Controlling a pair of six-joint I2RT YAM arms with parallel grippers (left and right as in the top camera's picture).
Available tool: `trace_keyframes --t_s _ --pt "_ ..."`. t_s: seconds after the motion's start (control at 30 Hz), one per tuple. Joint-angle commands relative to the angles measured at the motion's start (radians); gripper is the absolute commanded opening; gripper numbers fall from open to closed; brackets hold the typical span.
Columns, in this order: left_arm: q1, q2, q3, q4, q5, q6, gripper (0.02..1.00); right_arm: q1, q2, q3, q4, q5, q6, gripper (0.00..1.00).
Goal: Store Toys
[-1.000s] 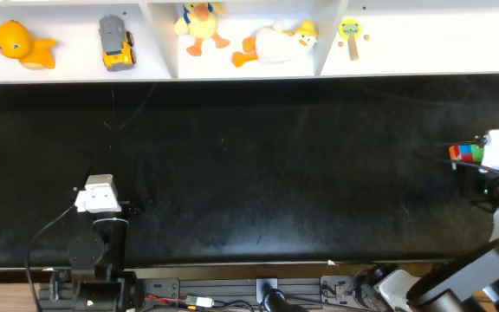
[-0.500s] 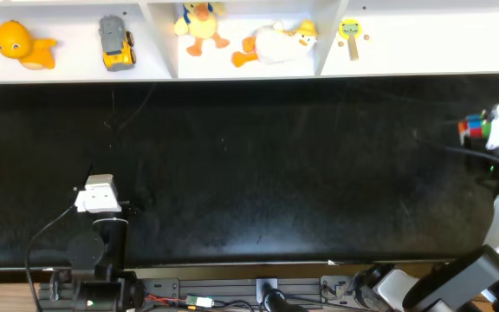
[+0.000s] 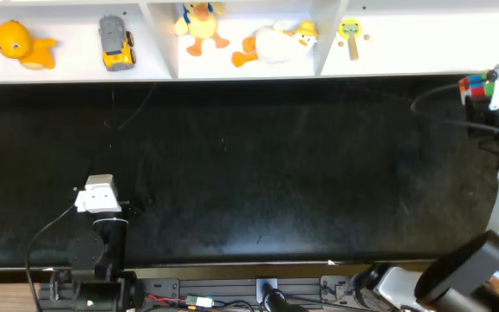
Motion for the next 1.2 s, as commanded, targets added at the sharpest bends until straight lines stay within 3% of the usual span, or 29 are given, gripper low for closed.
trace_keyframes --t_s 0.03,0.23,1.2 --pt "0.005 -0.009 -0.003 -0.001 0.005 0.022 0.998 0.036 0.052 0.088 0.005 -0.002 0.036 0.314" --pt "0.005 -0.009 -0.003 -0.001 0.005 0.022 0.998 0.097 0.126 0.171 0.005 0.045 0.042 0.294" --pt "0.005 -0.009 -0.003 -0.001 0.005 0.022 0.998 0.198 0.344 0.356 0.052 0.064 0.070 0.288"
